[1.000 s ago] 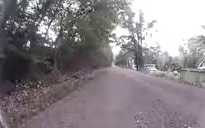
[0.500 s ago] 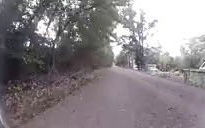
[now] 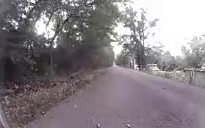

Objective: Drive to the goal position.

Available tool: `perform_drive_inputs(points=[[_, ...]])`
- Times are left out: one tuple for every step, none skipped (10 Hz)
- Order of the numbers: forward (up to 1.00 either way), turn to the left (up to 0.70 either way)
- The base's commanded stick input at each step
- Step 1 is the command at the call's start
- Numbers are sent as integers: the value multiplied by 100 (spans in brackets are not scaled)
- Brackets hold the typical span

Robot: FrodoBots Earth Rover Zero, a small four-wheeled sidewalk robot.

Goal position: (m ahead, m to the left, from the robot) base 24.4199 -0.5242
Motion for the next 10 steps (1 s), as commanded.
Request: perform_drive_inputs(points=[[70, 0], [70, 0], [70, 0], [70, 0], [70, 0], [70, 0], [70, 0], [70, 0], [70, 0], [70, 0]])
